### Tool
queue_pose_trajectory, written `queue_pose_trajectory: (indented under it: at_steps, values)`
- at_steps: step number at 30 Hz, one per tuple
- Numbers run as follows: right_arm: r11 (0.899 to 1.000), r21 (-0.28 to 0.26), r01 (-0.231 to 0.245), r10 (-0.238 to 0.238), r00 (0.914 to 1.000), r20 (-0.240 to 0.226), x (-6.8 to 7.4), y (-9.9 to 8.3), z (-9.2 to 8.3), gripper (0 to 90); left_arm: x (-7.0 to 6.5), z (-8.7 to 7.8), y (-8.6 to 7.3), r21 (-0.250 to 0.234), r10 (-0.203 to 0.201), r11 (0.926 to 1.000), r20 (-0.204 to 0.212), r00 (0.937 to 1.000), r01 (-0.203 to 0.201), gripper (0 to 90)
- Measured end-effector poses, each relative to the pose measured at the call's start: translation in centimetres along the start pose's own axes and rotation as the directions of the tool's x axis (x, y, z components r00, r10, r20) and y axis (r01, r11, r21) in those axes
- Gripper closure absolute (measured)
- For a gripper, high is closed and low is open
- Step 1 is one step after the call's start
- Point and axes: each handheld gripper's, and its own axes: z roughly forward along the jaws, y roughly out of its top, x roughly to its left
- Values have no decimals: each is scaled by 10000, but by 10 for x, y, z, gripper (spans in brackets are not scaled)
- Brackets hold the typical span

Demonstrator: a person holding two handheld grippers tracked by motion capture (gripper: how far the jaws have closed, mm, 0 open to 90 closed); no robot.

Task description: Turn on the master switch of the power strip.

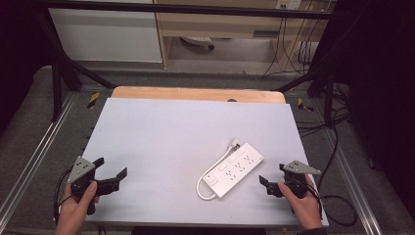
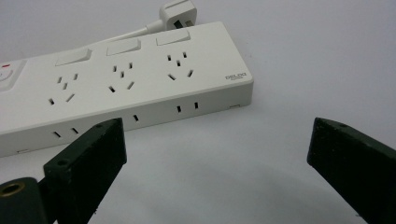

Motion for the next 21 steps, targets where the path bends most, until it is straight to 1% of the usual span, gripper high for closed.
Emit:
queue_pose_trajectory:
  at_steps: [2, 4, 9, 12, 13, 16, 21]
  values:
    - [10000, -2, -98, 98, 9999, -28, 1, 0, -1, 52, 0, 0, 0, -1, -26, 10000, 0, 10000, 26, 59]
    - [9999, -117, -117, 118, 9999, 42, 0, 0, -2, 52, 0, 0, 0, -34, -48, 10000, -3, 10000, 48, 59]
    - [9996, -196, -211, 211, 9998, -38, 0, 1, -3, 52, 0, 0, 0, -16, -60, 10000, -28, 10000, 60, 59]
    - [9990, -398, -214, 209, 9997, -115, 0, 3, -5, 51, 1, 1, 0, 37, -71, 10000, -26, 10000, 72, 58]
    - [9985, -467, -269, 262, 9996, -135, 1, 4, -6, 49, 1, 1, -1, 68, -27, 10000, -16, 10000, 27, 59]
    - [9963, -736, -449, 439, 9989, -156, 2, 8, -8, 43, 1, 1, 0, 69, -69, 10000, -44, 10000, 69, 58]
    - [9951, -815, -567, 550, 9982, -229, 3, 11, -8, 33, 2, 2, 0, 86, -82, 9999, -53, 10000, 82, 58]
